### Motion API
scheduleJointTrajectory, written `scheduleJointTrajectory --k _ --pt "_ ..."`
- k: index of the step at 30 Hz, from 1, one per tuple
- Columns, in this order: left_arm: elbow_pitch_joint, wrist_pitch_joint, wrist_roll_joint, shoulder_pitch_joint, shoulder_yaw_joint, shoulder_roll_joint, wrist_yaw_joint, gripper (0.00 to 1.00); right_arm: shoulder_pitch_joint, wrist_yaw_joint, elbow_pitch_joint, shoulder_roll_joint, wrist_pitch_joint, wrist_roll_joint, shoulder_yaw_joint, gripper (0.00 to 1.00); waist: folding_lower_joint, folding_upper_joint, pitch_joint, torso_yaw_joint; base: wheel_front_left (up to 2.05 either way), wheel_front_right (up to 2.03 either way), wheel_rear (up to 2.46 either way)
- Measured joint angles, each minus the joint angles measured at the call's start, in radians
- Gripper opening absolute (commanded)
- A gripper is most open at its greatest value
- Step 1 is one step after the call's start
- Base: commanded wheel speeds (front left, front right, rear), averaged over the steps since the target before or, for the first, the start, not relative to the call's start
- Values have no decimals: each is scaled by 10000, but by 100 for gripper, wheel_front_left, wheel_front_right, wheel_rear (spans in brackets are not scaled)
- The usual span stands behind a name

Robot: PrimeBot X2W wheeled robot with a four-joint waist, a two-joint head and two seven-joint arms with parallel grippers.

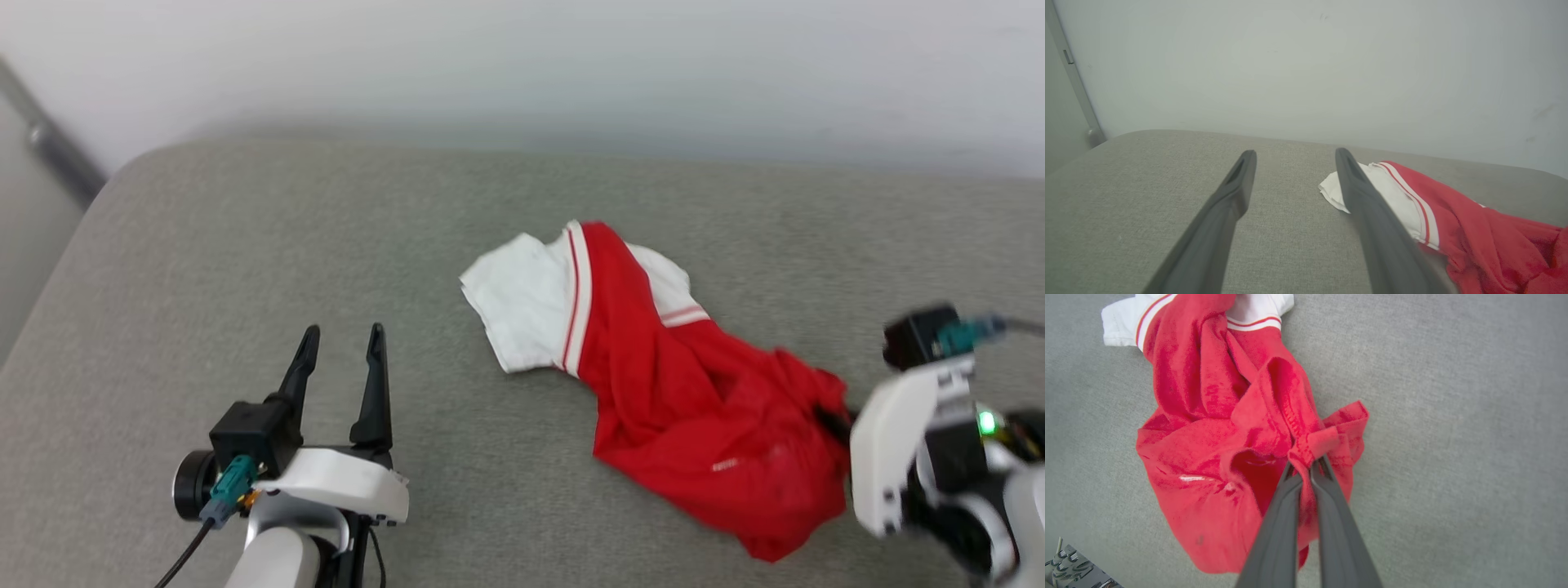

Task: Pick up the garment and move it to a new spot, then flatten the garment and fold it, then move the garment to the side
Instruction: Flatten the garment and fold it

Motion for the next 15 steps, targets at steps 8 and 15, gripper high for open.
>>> scheduleJointTrajectory --k 8,15 --pt "-174 288 -119 548 46 144 182 100 3576 0 -907 1206 259 -560 -988 0 0 0 -662 -848 0 0 0" --pt "-155 385 -230 846 44 159 261 100 4173 0 -464 2033 -1559 -734 -1290 100 -1 0 -878 -1041 0 0 0"
